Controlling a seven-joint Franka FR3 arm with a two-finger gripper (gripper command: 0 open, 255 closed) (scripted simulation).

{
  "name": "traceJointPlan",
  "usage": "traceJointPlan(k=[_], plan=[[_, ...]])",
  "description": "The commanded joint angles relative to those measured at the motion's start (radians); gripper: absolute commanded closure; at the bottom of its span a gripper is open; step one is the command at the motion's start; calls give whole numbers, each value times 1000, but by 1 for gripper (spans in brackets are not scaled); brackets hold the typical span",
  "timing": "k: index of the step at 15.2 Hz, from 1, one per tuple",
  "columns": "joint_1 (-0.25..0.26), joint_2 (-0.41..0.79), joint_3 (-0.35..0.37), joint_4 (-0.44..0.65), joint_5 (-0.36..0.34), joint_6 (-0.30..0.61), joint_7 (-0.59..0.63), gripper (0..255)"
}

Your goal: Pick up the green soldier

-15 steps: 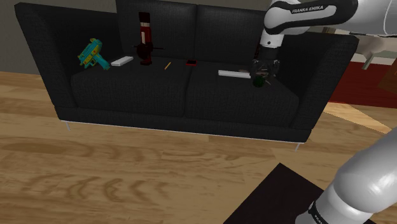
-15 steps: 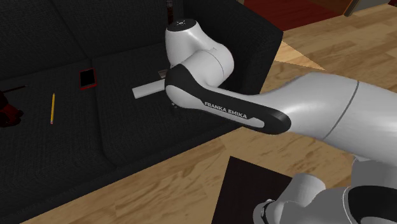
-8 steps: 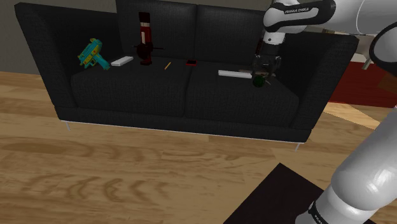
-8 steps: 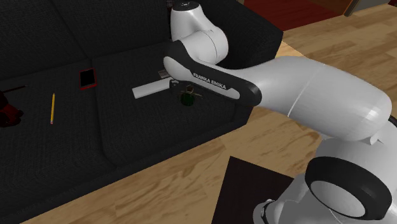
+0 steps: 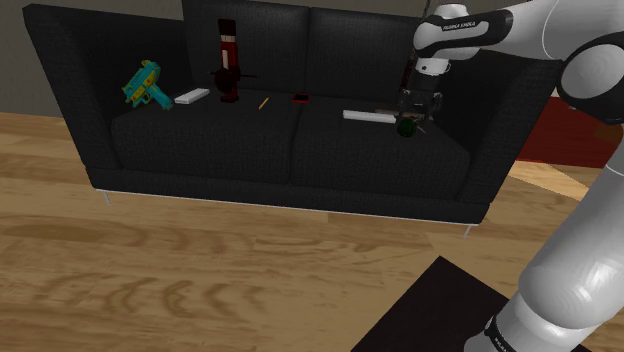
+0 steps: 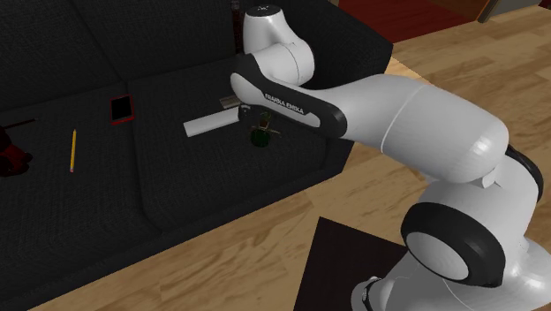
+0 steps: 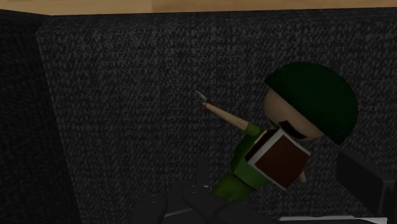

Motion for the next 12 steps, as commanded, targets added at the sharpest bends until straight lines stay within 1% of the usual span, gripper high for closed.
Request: traceJointPlan(k=[1,2,4,5,12], plan=[[0,0,0,-25,0,25,0,0],[0,-2,0,-48,0,47,1,0],[0,-2,0,-48,0,47,1,0],[0,-1,0,-47,0,47,0,255],[0,-2,0,-46,0,45,0,255]])
